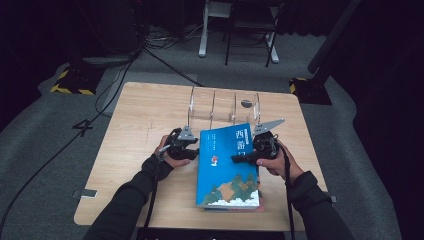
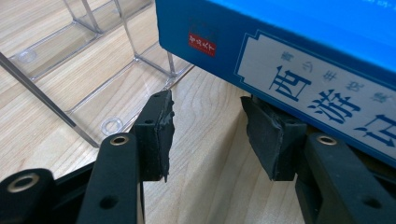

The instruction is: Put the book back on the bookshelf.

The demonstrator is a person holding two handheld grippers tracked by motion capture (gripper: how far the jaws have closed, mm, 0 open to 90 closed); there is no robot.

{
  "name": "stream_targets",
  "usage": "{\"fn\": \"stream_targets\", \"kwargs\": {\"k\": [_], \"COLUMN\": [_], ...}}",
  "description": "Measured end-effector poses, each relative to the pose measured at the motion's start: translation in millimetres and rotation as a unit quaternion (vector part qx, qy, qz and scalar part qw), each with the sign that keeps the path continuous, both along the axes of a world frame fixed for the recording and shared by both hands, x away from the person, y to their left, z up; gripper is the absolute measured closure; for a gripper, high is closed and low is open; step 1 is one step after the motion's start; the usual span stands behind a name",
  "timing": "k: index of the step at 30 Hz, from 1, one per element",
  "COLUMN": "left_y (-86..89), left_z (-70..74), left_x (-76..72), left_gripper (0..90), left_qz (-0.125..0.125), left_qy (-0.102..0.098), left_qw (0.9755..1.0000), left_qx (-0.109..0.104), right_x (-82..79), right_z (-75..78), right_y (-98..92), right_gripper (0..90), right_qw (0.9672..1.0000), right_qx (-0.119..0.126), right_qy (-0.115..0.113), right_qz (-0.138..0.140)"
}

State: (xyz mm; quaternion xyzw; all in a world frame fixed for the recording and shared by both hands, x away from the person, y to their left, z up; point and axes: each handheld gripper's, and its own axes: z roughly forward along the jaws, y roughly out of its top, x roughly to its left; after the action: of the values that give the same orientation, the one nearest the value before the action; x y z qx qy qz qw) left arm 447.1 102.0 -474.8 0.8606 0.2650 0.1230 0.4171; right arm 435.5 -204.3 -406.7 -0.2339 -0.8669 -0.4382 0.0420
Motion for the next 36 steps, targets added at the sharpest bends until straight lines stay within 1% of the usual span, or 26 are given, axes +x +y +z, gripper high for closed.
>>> {"fn": "stream_targets", "kwargs": {"k": [1, 4, 5, 7, 8, 10, 11, 12, 14, 16, 17, 18, 19, 20, 21, 22, 23, 24, 25, 26, 28, 29, 32, 33, 35, 36], "left_y": [0.5, 1.2, 1.2, 1.1, 1.1, 2.3, 2.5, 1.8, 1.9, 3.7, 3.7, 4.8, 5.2, 5.1, 4.6, 4.6, 5.2, 5.2, 5.6, 5.6, 5.5, 5.3, 2.6, 0.8, 0.5, -0.2], "left_z": [-0.8, -1.5, -1.1, 1.3, 1.3, 3.9, 6.9, 12.9, 17.4, 30.5, 30.5, 36.0, 39.5, 45.6, 55.0, 55.0, 66.1, 66.1, 77.1, 77.1, 88.3, 93.1, 106.7, 112.6, 115.9, 121.6], "left_x": [2.5, 4.9, 5.4, 7.8, 7.8, 10.7, 11.6, 12.3, 13.0, 15.5, 15.5, 17.3, 18.1, 18.9, 19.8, 19.8, 19.2, 19.2, 17.2, 17.2, 15.1, 14.7, 13.1, 13.2, 13.2, 12.9], "left_gripper": [53.9, 54.0, 53.9, 54.2, 54.6, 55.4, 56.3, 60.9, 61.8, 64.9, 64.8, 65.5, 65.5, 68.0, 72.0, 73.8, 76.9, 77.1, 78.8, 80.6, 81.6, 83.7, 86.6, 88.3, 89.4, 89.4], "left_qz": [0.005, 0.006, 0.007, 0.007, 0.007, 0.007, 0.01, 0.012, 0.013, 0.009, 0.009, 0.007, 0.006, 0.003, 0.0, 0.0, -0.005, -0.005, -0.011, -0.011, -0.014, -0.017, -0.015, -0.014, -0.015, -0.018], "left_qy": [0.001, 0.009, 0.011, 0.006, 0.006, 0.01, 0.009, 0.005, 0.001, -0.008, -0.008, -0.01, -0.012, -0.015, -0.022, -0.022, -0.029, -0.029, -0.033, -0.033, -0.038, -0.039, -0.054, -0.053, -0.056, -0.059], "left_qw": [0.9999, 0.9998, 0.9998, 0.9999, 0.9999, 0.9996, 0.9993, 0.999, 0.9991, 0.9983, 0.9983, 0.9979, 0.9977, 0.9974, 0.9972, 0.9972, 0.9963, 0.9963, 0.9959, 0.9959, 0.9956, 0.9953, 0.9963, 0.9967, 0.9968, 0.9967], "left_qx": [-0.009, -0.015, -0.016, -0.013, -0.013, -0.027, -0.035, -0.042, -0.041, -0.056, -0.056, -0.063, -0.066, -0.071, -0.072, -0.072, -0.081, -0.081, -0.083, -0.083, -0.085, -0.087, -0.065, -0.059, -0.056, -0.052], "right_x": [1.5, 0.7, -0.1, -2.1, -2.1, -2.9, -3.6, -5.2, -6.5, -8.7, -8.7, -11.9, -11.9, -13.1, -16.3, -18.0, -20.4, -20.4, -24.4, -24.4, -27.7, -28.4, -31.7, -33.7, -34.5, -37.5], "right_z": [-0.9, 0.0, 1.0, 3.4, 3.4, 4.7, 6.0, 9.4, 13.9, 19.9, 19.9, 26.9, 26.9, 29.4, 35.7, 38.8, 41.8, 41.8, 47.9, 47.9, 53.4, 55.2, 61.3, 63.6, 64.3, 66.9], "right_y": [-2.1, -2.1, -1.6, -1.4, -1.4, -1.6, -1.7, -2.5, -3.7, -4.1, -4.1, -3.7, -3.7, -3.6, -2.8, -2.6, -2.4, -2.4, -2.8, -2.8, -3.4, -3.7, -3.7, -3.4, -3.1, -2.8], "right_gripper": [54.5, 57.2, 57.9, 60.0, 60.0, 61.5, 61.9, 62.5, 63.0, 63.6, 63.6, 64.0, 64.0, 64.3, 65.1, 65.5, 66.3, 66.3, 67.7, 67.7, 69.4, 70.0, 71.7, 72.1, 72.3, 72.6], "right_qw": [0.9999, 0.9999, 0.9999, 0.9997, 0.9997, 0.9993, 0.9991, 0.9981, 0.997, 0.9954, 0.9954, 0.9928, 0.9928, 0.9918, 0.9892, 0.9875, 0.9855, 0.9855, 0.9813, 0.9813, 0.9778, 0.9769, 0.972, 0.9688, 0.9678, 0.964], "right_qx": [0.01, 0.01, 0.009, 0.01, 0.01, 0.016, 0.02, 0.028, 0.035, 0.04, 0.04, 0.044, 0.044, 0.044, 0.048, 0.051, 0.052, 0.052, 0.059, 0.059, 0.064, 0.066, 0.067, 0.064, 0.063, 0.06], "right_qy": [0.004, -0.001, -0.007, -0.024, -0.024, -0.032, -0.038, -0.054, -0.069, -0.087, -0.087, -0.111, -0.111, -0.118, -0.138, -0.148, -0.16, -0.16, -0.181, -0.181, -0.198, -0.201, -0.222, -0.235, -0.239, -0.254], "right_qz": [-0.001, -0.003, -0.002, 0.002, 0.002, -0.002, -0.004, -0.007, -0.009, -0.011, -0.011, -0.015, -0.015, -0.016, -0.016, -0.016, -0.018, -0.018, -0.025, -0.025, -0.03, -0.03, -0.039, -0.044, -0.046, -0.049]}}
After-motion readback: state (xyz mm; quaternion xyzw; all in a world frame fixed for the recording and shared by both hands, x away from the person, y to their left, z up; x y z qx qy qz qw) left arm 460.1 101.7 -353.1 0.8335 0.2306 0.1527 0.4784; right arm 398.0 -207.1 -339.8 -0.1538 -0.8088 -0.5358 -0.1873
